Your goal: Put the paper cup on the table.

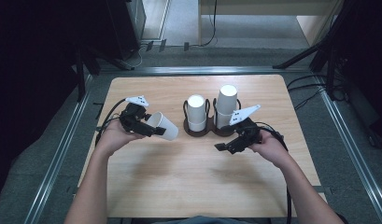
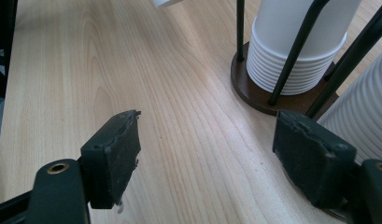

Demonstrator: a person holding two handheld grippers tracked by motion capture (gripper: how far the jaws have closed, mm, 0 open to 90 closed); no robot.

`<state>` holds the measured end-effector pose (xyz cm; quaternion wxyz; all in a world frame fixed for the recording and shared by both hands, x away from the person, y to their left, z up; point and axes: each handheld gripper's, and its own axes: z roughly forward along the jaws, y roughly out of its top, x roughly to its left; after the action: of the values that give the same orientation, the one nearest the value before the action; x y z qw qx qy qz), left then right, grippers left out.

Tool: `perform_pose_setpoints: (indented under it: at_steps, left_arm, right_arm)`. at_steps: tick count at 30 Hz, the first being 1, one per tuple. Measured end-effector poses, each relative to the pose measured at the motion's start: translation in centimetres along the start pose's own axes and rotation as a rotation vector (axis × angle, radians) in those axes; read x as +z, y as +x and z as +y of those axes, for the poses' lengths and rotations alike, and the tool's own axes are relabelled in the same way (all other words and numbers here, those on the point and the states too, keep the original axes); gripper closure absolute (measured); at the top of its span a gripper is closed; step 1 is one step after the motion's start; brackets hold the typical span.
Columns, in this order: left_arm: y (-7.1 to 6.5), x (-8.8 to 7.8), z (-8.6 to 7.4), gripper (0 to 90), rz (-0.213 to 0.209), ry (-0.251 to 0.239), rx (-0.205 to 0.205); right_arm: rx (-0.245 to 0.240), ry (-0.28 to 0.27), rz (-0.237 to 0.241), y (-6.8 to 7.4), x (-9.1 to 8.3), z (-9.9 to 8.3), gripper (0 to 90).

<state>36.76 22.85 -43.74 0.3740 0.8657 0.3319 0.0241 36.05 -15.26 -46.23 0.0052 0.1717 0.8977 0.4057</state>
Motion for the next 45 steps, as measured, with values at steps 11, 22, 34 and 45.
perform_pose_setpoints:
  at_steps: [11, 22, 34, 45]
  left_arm:
    - [1.5, -1.0, -0.8, 24.5, 0.041, 0.016, -0.033]
    - [2.6, -2.1, -0.8, 24.5, 0.093, 0.038, -0.048]
    - [5.3, -3.8, -1.3, 24.5, 0.18, 0.091, -0.111]
    - [7.1, -3.8, -1.5, 23.3, 0.23, 0.148, -0.16]
  right_arm:
    - [0.009, -0.009, -0.009, 0.0, -0.1, -0.2, 23.1]
    - [0.012, -0.009, -0.021, 0.1, -0.3, -0.3, 23.1]
    - [0.011, -0.006, -0.026, 0.1, -0.2, -0.3, 23.1]
    - [0.008, -0.002, -0.032, 0.0, -0.2, -0.4, 23.1]
